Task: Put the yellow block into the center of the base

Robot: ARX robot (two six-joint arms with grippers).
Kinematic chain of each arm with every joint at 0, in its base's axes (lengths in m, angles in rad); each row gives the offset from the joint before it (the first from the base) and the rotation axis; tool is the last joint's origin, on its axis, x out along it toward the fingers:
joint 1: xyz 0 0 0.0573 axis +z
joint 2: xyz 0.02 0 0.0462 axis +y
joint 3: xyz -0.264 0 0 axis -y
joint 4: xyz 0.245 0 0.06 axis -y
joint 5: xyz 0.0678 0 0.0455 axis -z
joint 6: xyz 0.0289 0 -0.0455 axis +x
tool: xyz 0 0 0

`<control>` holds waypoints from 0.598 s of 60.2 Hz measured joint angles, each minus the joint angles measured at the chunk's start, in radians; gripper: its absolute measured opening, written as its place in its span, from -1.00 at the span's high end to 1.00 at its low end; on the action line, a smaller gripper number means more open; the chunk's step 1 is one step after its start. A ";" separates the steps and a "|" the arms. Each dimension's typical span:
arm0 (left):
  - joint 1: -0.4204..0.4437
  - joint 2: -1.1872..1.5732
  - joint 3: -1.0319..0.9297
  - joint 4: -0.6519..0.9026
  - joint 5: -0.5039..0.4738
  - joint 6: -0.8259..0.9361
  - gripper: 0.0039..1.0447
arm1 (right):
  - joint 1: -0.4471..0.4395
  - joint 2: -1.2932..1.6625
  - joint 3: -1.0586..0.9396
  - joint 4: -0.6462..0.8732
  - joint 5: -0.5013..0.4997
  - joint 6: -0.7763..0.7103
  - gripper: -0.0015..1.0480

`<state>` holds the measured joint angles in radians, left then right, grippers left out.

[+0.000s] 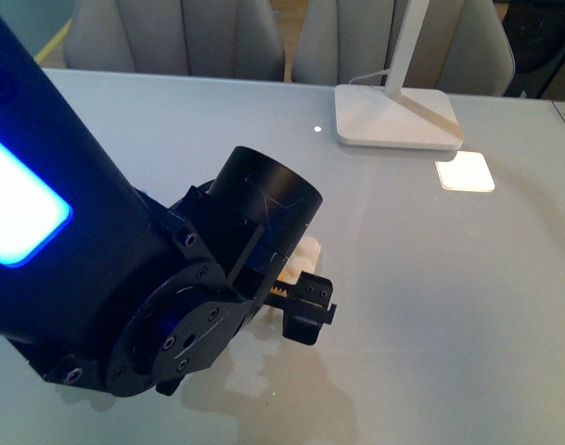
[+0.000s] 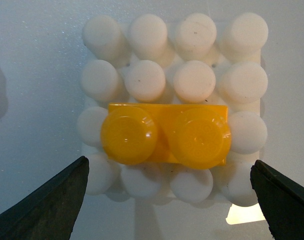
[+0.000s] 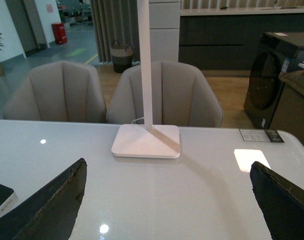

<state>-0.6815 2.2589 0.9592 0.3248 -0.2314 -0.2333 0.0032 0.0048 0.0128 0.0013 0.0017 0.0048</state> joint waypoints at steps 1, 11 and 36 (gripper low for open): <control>0.003 -0.013 -0.005 0.000 0.001 0.000 -0.86 | 0.000 0.000 0.000 0.000 0.000 0.000 -0.83; 0.065 -0.154 -0.063 0.020 0.027 0.014 -0.86 | 0.000 0.000 0.000 0.000 0.000 0.000 -0.83; 0.436 -0.627 -0.338 0.089 0.244 0.089 -0.86 | 0.000 0.000 0.000 0.000 0.000 0.000 -0.83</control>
<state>-0.2459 1.6321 0.6209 0.4141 0.0124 -0.1448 0.0032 0.0048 0.0128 0.0013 0.0017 0.0048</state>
